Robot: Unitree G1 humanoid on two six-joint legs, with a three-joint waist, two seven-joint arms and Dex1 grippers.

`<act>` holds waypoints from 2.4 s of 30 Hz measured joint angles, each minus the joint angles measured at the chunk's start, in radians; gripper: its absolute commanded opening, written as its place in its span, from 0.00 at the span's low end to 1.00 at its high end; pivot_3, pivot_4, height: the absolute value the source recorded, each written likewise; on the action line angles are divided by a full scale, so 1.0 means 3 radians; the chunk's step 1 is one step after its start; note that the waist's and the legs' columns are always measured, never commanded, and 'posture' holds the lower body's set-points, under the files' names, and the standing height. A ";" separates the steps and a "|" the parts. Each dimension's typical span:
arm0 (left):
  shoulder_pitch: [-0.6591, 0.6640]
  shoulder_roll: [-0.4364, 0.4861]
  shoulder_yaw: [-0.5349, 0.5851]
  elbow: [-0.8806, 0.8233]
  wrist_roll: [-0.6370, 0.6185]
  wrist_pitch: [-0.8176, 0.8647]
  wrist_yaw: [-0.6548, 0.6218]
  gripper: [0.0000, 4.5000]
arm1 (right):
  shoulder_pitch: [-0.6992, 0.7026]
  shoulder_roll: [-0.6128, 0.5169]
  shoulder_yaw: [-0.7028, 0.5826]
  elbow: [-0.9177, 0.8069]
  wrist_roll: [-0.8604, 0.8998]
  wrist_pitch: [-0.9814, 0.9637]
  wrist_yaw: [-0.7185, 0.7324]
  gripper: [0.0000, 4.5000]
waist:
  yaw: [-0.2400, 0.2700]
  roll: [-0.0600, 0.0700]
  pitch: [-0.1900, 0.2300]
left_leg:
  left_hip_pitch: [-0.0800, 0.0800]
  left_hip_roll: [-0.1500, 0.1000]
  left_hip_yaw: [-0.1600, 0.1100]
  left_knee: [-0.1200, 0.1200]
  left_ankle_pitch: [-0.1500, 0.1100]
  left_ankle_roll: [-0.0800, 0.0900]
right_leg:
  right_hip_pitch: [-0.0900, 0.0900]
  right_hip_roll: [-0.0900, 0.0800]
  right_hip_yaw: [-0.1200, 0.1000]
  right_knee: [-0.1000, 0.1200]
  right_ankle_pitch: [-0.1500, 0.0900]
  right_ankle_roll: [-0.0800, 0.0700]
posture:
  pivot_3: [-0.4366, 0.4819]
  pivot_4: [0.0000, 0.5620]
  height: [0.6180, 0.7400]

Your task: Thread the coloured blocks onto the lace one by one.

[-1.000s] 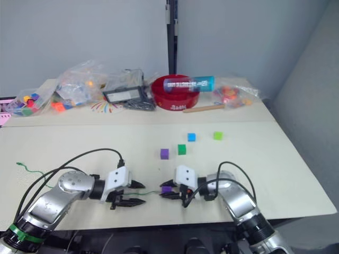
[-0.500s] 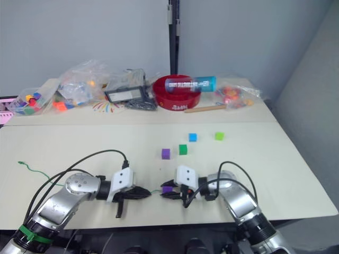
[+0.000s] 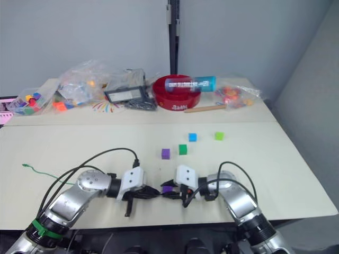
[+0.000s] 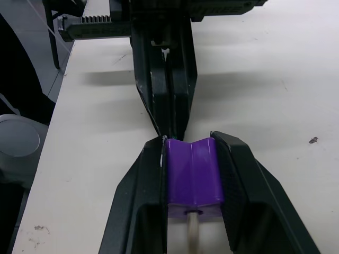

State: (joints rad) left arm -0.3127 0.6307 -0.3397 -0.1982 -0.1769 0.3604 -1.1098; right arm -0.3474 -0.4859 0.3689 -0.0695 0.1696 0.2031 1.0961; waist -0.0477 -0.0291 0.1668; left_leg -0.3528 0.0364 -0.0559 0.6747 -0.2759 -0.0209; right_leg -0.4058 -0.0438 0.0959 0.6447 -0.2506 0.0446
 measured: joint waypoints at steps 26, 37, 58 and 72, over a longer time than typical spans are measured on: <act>-0.0145 0.0020 0.0076 -0.0127 -0.0126 0.0240 -0.0043 0.99 | 0.0060 -0.0259 -0.0291 -0.0444 0.0367 0.0475 0.0076 0.99 | 0.0021 -0.0001 0.0007 | -0.0014 -0.0001 -0.0001 -0.0003 -0.0001 0.0002 | -0.0008 -0.0002 -0.0001 -0.0012 0.0005 -0.0008 | 0.48 0.27 1.00; -0.0355 -0.0313 -0.0365 0.0306 0.0138 -0.0054 -0.0068 0.99 | 0.0419 -0.0712 -0.0487 -0.0816 0.0472 0.0679 0.0044 0.99 | 0.0006 -0.0003 0.0010 | -0.0013 -0.0002 0.0000 -0.0003 -0.0003 0.0005 | -0.0008 -0.0001 0.0000 -0.0012 -0.0003 0.0006 | 0.48 0.27 1.00; -0.0398 -0.0290 -0.0377 0.0345 0.0201 -0.0118 -0.0100 0.29 | 0.0393 -0.0615 -0.0238 -0.0592 0.0119 0.0492 -0.0117 1.00 | 0.0014 -0.0003 0.0010 | -0.0013 -0.0002 0.0000 -0.0002 -0.0003 0.0005 | -0.0008 -0.0002 0.0000 -0.0014 -0.0002 0.0005 | 0.48 0.27 1.00; -0.0401 -0.0265 -0.0378 0.0345 0.0211 -0.0135 -0.0141 0.29 | 0.0326 -0.0560 -0.0166 -0.0410 -0.0033 0.0239 -0.0101 0.06 | 0.0012 -0.0003 0.0009 | -0.0012 -0.0002 0.0000 -0.0002 -0.0003 0.0005 | -0.0007 -0.0002 0.0001 -0.0013 -0.0001 0.0004 | 0.48 0.27 1.00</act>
State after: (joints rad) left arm -0.4330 0.5513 -0.4531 -0.0948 -0.1136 0.3200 -1.1520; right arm -0.2496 -0.6540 0.3192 -0.1926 0.1597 0.2748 1.0658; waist -0.0440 -0.0300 0.1696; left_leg -0.3564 0.0357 -0.0559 0.6739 -0.2768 -0.0194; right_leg -0.4080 -0.0444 0.0961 0.6409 -0.2509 0.0457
